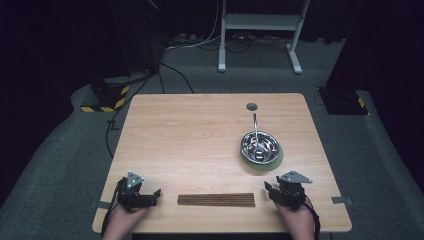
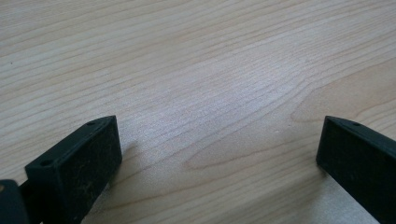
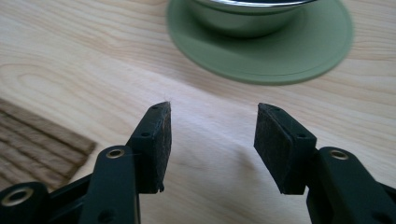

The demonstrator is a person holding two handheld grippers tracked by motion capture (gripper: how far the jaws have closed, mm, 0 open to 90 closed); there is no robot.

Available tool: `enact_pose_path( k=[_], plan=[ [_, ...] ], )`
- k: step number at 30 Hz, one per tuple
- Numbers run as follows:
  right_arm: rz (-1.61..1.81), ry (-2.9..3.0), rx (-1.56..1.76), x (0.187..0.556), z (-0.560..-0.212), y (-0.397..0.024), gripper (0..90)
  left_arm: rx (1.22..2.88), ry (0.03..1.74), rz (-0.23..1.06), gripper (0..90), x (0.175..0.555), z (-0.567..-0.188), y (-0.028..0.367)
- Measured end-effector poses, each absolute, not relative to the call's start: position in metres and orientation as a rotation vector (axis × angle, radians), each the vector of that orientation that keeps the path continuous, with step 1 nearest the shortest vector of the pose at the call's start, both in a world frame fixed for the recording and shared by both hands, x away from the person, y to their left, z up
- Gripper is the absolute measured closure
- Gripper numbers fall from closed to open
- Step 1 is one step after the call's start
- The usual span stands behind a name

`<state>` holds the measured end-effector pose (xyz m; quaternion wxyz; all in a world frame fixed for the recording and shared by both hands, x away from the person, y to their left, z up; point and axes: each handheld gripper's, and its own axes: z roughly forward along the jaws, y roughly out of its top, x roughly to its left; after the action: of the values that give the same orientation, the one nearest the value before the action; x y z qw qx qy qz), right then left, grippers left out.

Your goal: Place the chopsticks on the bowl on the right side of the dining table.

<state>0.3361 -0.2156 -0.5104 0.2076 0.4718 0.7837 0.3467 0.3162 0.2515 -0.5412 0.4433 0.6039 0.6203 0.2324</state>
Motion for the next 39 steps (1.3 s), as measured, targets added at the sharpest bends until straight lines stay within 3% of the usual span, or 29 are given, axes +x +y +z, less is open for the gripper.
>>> enact_pose_path(
  k=[14,21,27,31,39],
  plan=[
    [1.050,2.327,1.120,0.350,-0.488,-0.140,54.5,1.498,1.537,0.577,0.1,0.316,-0.541,0.252],
    [1.171,2.406,1.087,0.336,-0.499,-0.114,55.5,1.457,1.548,0.577,0.6,0.316,-0.542,0.249],
    [1.147,2.442,1.046,0.330,-0.504,-0.109,52.0,1.459,1.547,0.577,0.6,0.316,-0.541,0.249],
    [1.125,2.474,1.073,0.331,-0.509,-0.108,59.3,1.466,1.547,0.578,0.7,0.316,-0.541,0.250],
    [1.088,2.500,1.054,0.332,-0.512,-0.107,65.3,1.465,1.545,0.577,0.9,0.316,-0.541,0.250]
  ],
)
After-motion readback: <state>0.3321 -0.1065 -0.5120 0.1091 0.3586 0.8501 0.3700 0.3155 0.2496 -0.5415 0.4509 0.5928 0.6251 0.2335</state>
